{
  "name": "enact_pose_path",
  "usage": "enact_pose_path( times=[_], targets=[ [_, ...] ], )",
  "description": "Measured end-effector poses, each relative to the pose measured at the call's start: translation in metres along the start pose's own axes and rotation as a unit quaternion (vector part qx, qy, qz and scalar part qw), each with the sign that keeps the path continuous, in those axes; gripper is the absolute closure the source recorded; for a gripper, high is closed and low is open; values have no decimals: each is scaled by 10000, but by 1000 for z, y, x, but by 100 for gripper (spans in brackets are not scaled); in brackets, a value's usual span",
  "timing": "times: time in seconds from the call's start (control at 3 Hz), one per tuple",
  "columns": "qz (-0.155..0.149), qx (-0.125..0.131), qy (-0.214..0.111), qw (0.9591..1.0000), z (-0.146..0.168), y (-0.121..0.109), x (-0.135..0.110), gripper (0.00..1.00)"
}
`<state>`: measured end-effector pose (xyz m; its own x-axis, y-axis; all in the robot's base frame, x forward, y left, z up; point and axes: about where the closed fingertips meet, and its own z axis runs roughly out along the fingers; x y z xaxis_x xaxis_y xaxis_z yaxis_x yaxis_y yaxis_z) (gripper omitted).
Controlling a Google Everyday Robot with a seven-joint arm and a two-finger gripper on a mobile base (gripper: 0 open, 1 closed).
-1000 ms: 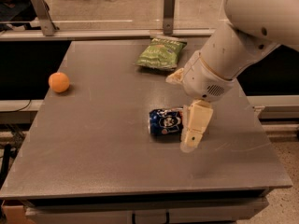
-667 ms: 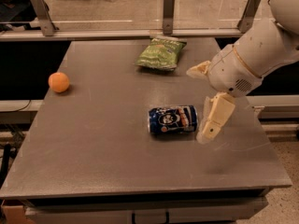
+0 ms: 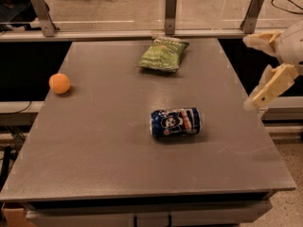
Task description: Knock pepsi can over
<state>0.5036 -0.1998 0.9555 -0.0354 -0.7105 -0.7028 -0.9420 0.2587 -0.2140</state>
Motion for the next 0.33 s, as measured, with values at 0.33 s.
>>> enact_pose_path(
  times=[0.33],
  targets=[
    [-68,80,-59,9999,-6,-5,-9,0]
  ],
)
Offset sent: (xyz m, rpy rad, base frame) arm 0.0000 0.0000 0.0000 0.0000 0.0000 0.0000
